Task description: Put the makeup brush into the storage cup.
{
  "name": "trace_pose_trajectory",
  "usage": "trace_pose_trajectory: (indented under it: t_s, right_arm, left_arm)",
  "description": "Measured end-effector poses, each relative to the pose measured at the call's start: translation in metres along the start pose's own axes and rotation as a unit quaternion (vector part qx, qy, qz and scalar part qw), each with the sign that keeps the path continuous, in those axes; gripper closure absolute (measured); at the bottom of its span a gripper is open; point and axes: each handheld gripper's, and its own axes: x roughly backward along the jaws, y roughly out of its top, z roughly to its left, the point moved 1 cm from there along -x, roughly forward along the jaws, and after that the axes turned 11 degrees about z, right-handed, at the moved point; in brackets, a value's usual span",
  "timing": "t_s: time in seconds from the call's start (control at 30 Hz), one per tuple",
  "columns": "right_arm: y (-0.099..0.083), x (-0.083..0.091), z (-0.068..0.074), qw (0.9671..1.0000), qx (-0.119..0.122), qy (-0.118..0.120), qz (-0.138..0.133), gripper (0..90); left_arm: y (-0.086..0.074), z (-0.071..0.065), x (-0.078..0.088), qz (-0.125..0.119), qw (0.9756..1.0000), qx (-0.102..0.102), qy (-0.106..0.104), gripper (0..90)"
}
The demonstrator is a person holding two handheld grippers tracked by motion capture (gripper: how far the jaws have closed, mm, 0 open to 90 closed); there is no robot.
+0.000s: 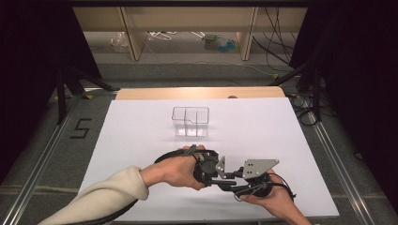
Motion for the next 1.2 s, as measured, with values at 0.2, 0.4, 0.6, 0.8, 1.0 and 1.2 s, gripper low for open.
trace_pose_trajectory:
  t_s: [0.2, 0.4, 0.6, 0.8, 1.0, 1.2]
  right_arm:
    - [0.001, -0.002, 0.001, 1.0000, 0.006, 0.004, -0.001, 71.1]
    - [0.001, -0.002, 0.002, 0.9999, 0.008, 0.011, -0.001, 76.1]
    - [0.002, -0.001, 0.004, 0.9997, 0.017, 0.019, 0.002, 79.2]
    - [0.003, 0.002, 0.006, 0.9997, 0.016, 0.017, 0.005, 79.4]
    - [0.002, 0.005, 0.004, 1.0000, 0.007, 0.002, 0.004, 79.4]
    - [0.001, 0.008, 0.000, 0.9999, -0.002, -0.013, -0.004, 79.4]
  left_arm:
    - [0.001, -0.001, 0.000, 0.002, 1.0000, -0.008, 0.002, 77.8]
    - [0.002, -0.001, 0.000, 0.004, 0.9998, -0.020, 0.006, 77.8]
    - [0.002, -0.002, 0.000, 0.004, 0.9993, -0.037, 0.008, 77.5]
    - [0.001, -0.004, 0.001, -0.019, 0.9991, -0.036, 0.013, 69.7]
    - [-0.015, -0.003, 0.014, -0.056, 0.9979, -0.012, 0.032, 44.5]
    - [-0.044, -0.006, 0.020, -0.086, 0.9947, 0.019, 0.054, 29.1]
